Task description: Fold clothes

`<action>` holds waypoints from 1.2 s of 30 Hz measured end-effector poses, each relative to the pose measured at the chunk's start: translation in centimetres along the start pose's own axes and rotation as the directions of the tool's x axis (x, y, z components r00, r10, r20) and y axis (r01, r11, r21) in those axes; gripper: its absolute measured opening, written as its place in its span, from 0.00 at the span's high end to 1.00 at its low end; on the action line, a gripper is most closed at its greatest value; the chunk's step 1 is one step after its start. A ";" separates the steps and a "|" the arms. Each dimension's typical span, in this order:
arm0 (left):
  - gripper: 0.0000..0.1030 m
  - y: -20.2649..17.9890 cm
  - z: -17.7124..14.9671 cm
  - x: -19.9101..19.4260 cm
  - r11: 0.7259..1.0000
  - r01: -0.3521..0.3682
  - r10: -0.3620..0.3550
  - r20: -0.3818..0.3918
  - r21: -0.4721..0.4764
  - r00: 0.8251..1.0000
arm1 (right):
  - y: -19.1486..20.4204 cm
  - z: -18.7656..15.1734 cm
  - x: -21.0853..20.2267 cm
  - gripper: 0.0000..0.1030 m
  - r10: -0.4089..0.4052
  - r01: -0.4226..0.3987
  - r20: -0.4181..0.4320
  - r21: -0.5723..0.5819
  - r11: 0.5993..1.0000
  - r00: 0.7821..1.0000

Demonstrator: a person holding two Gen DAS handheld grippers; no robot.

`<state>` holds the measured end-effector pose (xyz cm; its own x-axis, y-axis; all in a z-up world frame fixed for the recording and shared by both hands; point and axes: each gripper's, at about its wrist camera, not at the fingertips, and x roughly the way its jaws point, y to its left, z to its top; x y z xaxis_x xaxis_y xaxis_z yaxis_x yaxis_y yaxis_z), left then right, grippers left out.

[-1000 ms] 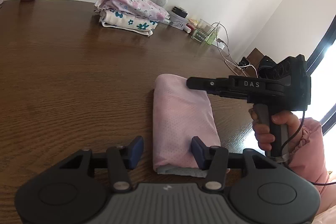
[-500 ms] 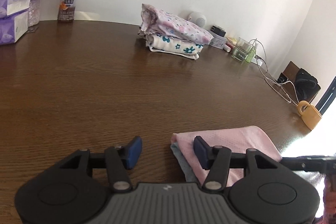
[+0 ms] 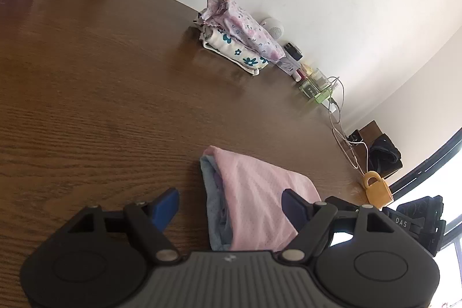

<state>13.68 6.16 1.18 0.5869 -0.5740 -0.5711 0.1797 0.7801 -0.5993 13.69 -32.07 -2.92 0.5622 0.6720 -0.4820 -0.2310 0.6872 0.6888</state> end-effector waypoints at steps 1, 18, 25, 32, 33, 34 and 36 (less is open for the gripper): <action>0.25 -0.1 0.0 0.2 1.000 -0.002 0.002 0.002 0.011 1.000 | 0.0 0.0 0.3 0.40 0.003 -0.003 -0.005 0.004 1.000 1.000; 0.48 0.4 -0.2 1.8 0.998 0.061 -0.061 0.005 -0.005 0.998 | -0.2 0.0 2.3 0.48 0.053 -0.052 -0.025 0.060 0.997 0.998; 0.48 0.5 -0.4 2.1 0.996 0.087 -0.087 0.000 -0.026 0.996 | -0.2 -0.1 2.4 0.49 0.055 -0.053 -0.028 0.056 0.997 0.998; 0.48 0.7 -1.0 2.0 0.993 0.107 -0.106 0.037 -0.039 0.994 | -0.2 -0.2 2.5 0.56 0.052 -0.051 -0.021 0.058 0.997 0.998; 0.50 0.7 -1.1 2.0 0.994 0.104 -0.103 0.041 -0.038 0.994 | -0.2 -0.2 2.5 0.56 0.051 -0.050 -0.020 0.057 0.997 0.998; 0.58 0.7 -1.2 2.1 0.994 0.103 -0.102 0.038 -0.041 0.994 | -0.2 -0.3 2.5 0.57 0.051 -0.049 -0.019 0.057 0.997 0.999; 0.75 0.9 -1.5 2.4 0.993 0.103 -0.102 0.030 -0.049 0.994 | -0.3 -0.4 2.6 0.63 0.050 -0.049 -0.019 0.062 0.997 0.999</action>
<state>14.04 5.14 -1.57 0.5890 -0.6425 -0.4901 0.2003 0.7037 -0.6817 14.94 -30.37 -4.57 0.5344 0.7107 -0.4574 -0.2085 0.6353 0.7436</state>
